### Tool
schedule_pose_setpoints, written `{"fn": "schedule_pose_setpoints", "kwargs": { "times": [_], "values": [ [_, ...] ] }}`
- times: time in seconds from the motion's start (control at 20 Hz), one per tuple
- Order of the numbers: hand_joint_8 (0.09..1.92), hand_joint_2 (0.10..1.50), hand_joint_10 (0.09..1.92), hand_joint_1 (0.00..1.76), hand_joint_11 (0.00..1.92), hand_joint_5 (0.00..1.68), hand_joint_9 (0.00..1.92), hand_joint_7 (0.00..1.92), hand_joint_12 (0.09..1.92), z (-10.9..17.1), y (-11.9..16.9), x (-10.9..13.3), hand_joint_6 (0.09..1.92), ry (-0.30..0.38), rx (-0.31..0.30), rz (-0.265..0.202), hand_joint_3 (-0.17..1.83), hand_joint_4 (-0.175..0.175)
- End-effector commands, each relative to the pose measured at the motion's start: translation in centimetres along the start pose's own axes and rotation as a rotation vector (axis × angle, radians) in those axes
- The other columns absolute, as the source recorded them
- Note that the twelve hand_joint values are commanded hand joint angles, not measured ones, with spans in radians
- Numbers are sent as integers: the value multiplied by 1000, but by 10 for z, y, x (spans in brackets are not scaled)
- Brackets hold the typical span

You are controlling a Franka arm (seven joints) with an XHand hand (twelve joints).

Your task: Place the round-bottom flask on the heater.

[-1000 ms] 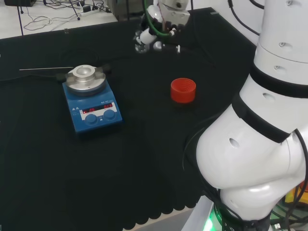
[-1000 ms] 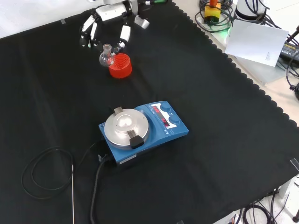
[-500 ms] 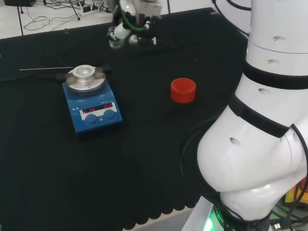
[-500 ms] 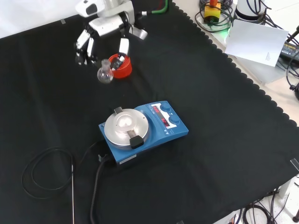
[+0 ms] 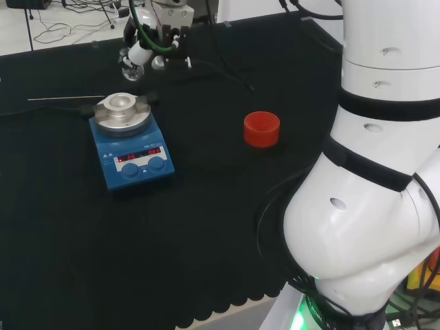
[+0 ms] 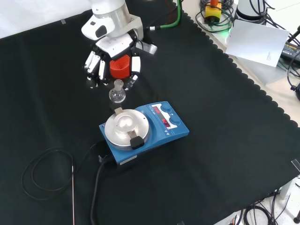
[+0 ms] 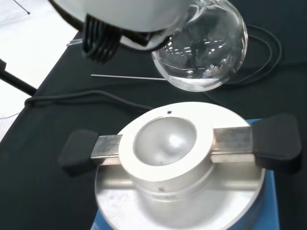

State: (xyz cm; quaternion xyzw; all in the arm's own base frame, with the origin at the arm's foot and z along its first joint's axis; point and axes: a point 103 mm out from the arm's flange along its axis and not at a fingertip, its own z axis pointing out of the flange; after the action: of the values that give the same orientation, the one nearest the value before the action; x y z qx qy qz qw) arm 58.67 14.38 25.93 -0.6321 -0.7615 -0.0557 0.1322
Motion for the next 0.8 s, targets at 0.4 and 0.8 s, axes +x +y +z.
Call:
{"fn": "schedule_pose_setpoints", "kwargs": {
  "times": [0.4,0.8],
  "values": [
    [707,630,595,1144,550,1138,735,464,1283,20,12,25,1001,-21,51,-50,849,-57],
    [707,627,594,1146,558,1140,737,467,1282,40,23,21,999,-45,94,-56,853,-61]
  ]
}}
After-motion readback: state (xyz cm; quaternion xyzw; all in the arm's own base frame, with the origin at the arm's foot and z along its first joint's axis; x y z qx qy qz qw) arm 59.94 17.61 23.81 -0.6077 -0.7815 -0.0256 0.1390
